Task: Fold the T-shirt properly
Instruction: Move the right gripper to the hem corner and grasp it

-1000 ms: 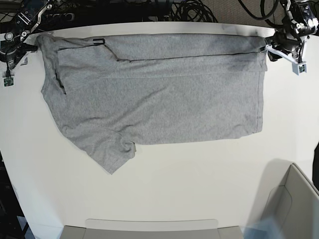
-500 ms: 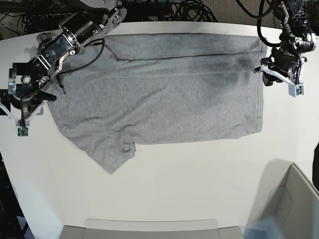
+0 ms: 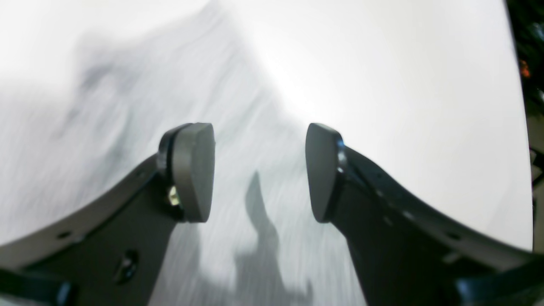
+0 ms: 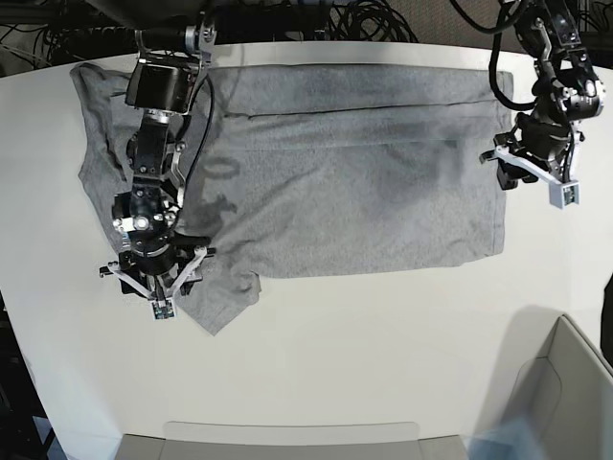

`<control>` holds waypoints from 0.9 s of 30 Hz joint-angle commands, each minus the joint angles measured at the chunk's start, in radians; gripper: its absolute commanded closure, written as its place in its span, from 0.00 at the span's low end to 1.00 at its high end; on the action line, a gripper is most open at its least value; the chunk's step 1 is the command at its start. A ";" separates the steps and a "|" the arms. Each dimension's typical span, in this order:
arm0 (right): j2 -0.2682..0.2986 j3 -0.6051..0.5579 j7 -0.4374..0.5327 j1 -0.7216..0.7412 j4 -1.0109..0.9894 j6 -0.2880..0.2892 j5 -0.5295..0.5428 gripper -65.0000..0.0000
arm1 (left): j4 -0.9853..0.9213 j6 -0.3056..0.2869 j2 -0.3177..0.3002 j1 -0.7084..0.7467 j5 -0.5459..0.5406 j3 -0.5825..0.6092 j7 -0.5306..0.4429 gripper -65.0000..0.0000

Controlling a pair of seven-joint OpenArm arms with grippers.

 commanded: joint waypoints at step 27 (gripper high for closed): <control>0.002 0.053 -0.174 -0.109 0.072 0.101 0.069 0.48 | 0.001 0.003 -0.001 -0.039 0.001 -0.004 -0.008 0.61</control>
